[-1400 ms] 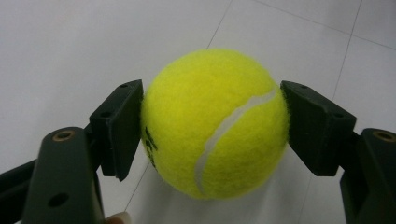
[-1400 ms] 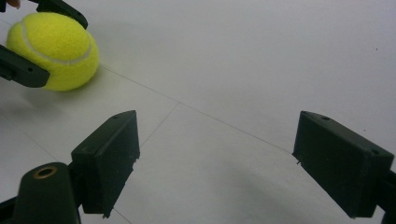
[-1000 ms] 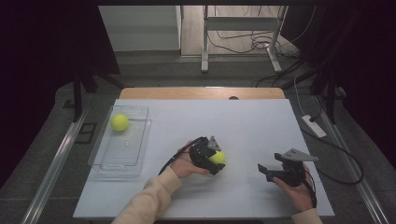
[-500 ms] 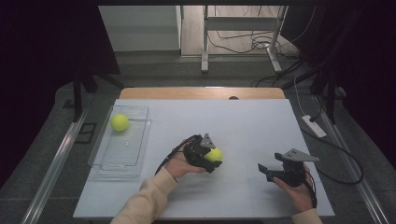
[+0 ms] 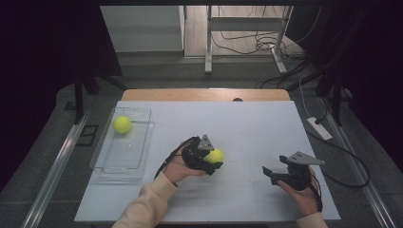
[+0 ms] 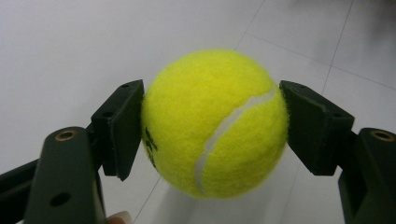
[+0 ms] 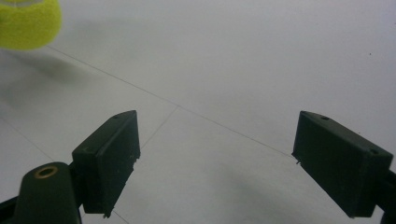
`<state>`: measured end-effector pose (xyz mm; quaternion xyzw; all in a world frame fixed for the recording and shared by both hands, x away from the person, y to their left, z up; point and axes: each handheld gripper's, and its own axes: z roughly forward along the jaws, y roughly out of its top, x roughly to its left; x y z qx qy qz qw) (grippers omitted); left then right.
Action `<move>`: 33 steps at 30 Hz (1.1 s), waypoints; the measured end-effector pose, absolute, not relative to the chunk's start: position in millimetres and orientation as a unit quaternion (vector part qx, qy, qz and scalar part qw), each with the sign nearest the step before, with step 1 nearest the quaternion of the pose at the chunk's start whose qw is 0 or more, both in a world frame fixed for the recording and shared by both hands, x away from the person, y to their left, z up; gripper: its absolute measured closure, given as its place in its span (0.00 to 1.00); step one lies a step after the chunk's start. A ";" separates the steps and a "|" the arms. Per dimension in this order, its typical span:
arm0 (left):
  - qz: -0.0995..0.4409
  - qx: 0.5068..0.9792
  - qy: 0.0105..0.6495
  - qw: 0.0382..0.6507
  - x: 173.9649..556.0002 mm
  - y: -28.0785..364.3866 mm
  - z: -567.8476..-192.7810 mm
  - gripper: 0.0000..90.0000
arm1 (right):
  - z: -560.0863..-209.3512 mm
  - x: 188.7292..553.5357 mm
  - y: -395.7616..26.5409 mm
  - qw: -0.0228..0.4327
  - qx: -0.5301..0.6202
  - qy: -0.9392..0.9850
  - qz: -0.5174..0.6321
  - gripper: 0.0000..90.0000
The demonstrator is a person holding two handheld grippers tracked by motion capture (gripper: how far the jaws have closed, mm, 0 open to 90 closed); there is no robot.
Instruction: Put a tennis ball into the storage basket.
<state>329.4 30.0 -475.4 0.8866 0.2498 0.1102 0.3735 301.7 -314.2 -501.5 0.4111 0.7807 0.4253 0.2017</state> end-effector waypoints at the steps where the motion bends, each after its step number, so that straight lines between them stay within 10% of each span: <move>1: 0.111 0.885 0.254 0.375 329.2 31.3 -475.0 0.30 | -501.4 301.6 -314.2 0.203 0.411 0.781 0.424 0.17; 33: 0.140 0.850 0.297 0.413 330.2 67.1 -461.3 0.30 | -501.9 302.2 -313.7 0.204 0.409 0.783 0.422 0.17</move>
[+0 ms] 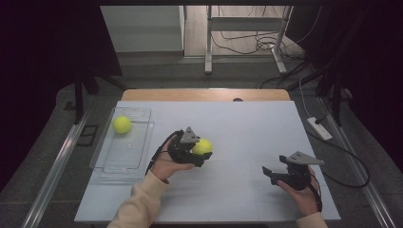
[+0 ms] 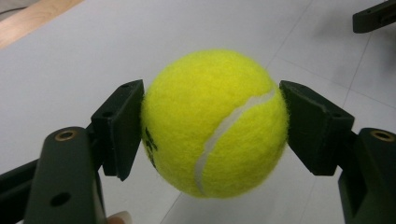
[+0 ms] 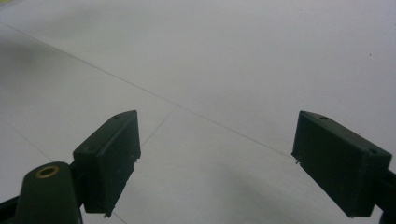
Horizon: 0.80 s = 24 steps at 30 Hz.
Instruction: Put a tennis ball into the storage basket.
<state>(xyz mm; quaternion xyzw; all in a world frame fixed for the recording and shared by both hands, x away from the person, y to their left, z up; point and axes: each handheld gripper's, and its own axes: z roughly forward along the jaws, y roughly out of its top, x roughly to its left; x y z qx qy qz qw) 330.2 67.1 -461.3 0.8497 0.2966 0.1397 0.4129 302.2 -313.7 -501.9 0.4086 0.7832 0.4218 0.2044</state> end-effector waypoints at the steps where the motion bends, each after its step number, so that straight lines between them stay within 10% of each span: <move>1: 0.140 0.848 0.298 0.415 330.1 68.4 -460.4 0.30 | -501.9 302.2 -313.8 0.204 0.409 0.783 0.422 0.17; 24: 0.164 0.823 0.329 0.432 327.9 93.5 -449.2 0.30 | -501.8 302.5 -314.0 0.201 0.409 0.782 0.425 0.17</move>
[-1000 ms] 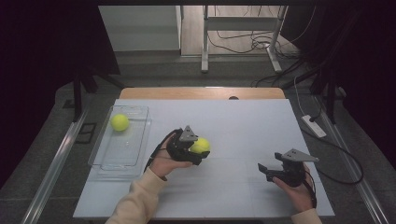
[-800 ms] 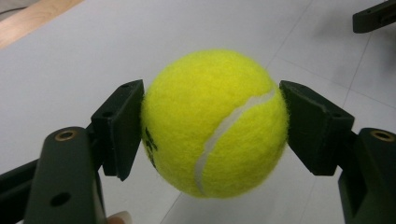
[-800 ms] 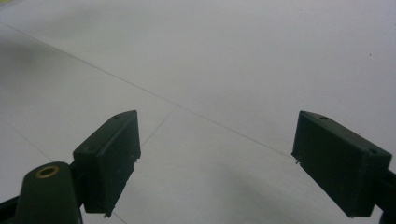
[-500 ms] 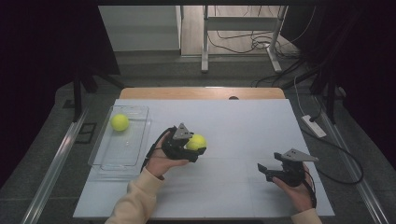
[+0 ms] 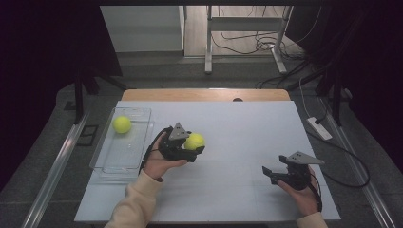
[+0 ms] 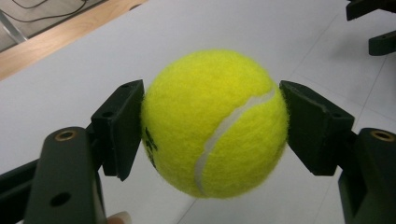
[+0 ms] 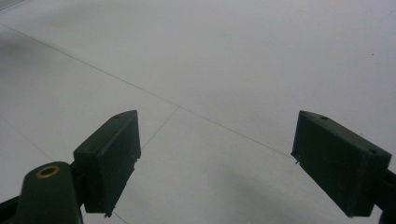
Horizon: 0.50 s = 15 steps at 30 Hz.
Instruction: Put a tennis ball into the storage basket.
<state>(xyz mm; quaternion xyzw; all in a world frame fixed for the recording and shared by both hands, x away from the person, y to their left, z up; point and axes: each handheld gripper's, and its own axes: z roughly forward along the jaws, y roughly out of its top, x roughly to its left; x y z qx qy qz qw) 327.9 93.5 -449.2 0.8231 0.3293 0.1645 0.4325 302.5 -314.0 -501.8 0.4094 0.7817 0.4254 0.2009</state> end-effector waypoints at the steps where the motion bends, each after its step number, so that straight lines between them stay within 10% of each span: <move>1: 0.166 0.821 0.332 0.435 327.8 94.7 -448.7 0.30 | -501.8 302.5 -313.9 0.201 0.409 0.782 0.425 0.17; 15: 0.181 0.803 0.349 0.448 327.1 112.5 -438.5 0.30 | -502.2 302.4 -313.5 0.201 0.410 0.783 0.423 0.17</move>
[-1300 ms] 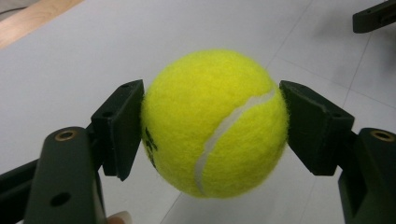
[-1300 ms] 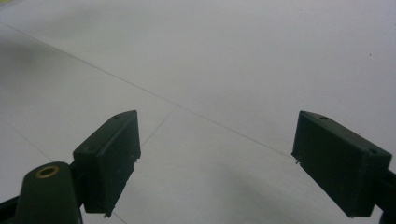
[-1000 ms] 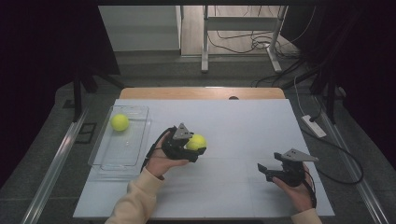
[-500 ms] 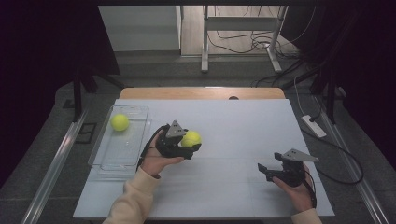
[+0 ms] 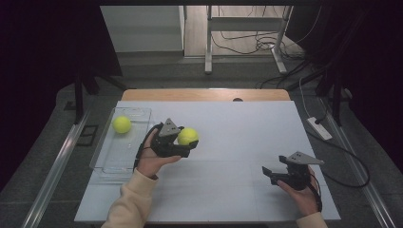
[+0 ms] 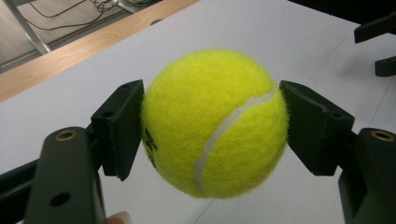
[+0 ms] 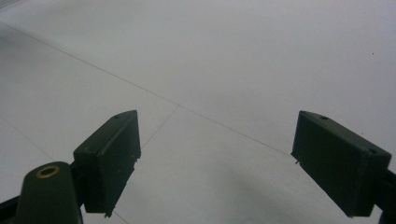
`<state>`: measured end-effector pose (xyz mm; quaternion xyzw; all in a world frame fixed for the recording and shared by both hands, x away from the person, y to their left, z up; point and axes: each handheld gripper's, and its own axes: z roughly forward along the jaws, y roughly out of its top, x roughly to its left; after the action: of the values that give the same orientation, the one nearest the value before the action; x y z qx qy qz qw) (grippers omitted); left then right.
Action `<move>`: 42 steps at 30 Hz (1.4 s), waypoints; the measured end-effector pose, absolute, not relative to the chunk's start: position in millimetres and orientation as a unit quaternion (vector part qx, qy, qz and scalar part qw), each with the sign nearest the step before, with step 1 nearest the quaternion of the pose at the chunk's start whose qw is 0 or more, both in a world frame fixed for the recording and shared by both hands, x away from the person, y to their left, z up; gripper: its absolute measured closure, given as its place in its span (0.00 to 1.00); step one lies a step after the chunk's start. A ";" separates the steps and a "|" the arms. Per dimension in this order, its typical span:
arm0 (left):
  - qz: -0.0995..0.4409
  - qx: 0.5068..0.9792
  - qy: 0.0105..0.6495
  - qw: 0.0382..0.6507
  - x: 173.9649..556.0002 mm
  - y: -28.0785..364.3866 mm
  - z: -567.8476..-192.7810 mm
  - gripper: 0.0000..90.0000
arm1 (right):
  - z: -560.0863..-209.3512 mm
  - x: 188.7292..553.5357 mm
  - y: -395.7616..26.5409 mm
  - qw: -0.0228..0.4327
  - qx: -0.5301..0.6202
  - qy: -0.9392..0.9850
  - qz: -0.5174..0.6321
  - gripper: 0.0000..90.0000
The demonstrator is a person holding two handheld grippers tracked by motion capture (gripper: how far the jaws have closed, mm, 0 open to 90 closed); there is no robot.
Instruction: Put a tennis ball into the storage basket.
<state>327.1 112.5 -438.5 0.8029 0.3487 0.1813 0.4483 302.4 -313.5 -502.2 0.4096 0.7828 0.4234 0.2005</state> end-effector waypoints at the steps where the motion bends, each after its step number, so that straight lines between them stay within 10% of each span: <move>1: 0.183 0.802 0.350 0.449 327.2 114.3 -437.9 0.30 | -502.2 302.4 -313.5 0.201 0.409 0.783 0.423 0.17; 42: 0.220 0.764 0.407 0.450 328.2 160.4 -428.2 0.30 | -502.9 303.2 -313.5 0.203 0.409 0.785 0.420 0.17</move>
<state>328.2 160.4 -428.2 0.7641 0.4066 0.2197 0.4502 303.2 -313.5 -502.9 0.4091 0.7846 0.4195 0.2026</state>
